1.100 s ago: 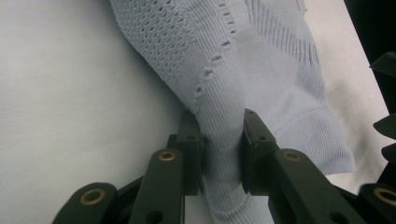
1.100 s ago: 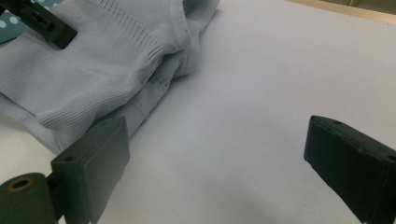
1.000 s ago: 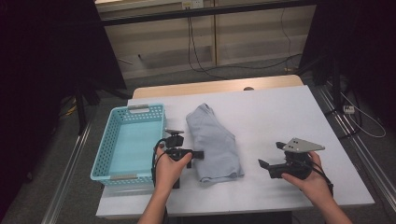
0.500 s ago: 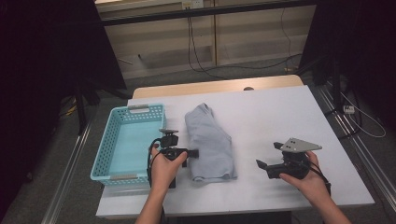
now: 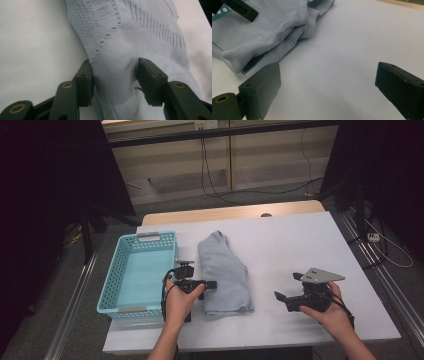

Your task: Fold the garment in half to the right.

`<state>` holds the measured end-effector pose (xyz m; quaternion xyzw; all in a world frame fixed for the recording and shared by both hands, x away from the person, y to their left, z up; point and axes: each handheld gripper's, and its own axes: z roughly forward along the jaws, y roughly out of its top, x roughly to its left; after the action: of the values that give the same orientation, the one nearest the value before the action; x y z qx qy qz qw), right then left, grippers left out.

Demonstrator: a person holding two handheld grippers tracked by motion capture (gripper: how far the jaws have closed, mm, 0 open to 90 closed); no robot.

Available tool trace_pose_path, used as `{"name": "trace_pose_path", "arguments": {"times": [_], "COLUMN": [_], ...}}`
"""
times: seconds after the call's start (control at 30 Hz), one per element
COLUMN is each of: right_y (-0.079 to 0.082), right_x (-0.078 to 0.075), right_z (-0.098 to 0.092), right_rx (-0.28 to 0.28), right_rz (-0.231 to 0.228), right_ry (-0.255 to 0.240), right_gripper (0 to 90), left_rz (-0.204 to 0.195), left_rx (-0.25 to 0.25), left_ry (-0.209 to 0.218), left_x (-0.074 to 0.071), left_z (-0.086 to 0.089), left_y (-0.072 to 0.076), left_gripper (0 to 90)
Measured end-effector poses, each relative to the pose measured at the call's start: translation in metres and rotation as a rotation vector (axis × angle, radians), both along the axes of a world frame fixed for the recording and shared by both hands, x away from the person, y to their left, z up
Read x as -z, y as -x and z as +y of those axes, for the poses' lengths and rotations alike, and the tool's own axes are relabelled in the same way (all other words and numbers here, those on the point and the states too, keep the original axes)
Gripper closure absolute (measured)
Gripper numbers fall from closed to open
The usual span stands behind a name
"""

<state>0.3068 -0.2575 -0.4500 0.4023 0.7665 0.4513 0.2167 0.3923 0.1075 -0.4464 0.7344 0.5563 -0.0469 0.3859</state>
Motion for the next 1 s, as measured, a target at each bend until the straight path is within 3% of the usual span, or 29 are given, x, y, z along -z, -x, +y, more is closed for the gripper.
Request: {"name": "trace_pose_path", "arguments": {"times": [0.13, 0.53, 1.0], "right_y": [0.0, 0.003, 0.005], "right_x": [0.0, 0.0, 0.001], "right_z": [0.0, -0.003, -0.006], "right_rx": [-0.003, 0.001, 0.011], "right_rz": [0.0, 0.0, 0.004], "right_ry": [0.0, 0.0, 0.0], "right_gripper": [6.2, 6.1, 6.1], "left_rz": [-0.009, -0.003, -0.002], "left_rx": [0.009, 0.003, 0.004], "left_ry": [-0.015, 0.0, 0.009], "left_x": [0.003, 0.009, 0.011], "left_z": [-0.003, -0.009, -0.013], "left_y": [-0.001, -0.004, -0.004], "left_gripper": [45.7, 42.0, 45.8]}}
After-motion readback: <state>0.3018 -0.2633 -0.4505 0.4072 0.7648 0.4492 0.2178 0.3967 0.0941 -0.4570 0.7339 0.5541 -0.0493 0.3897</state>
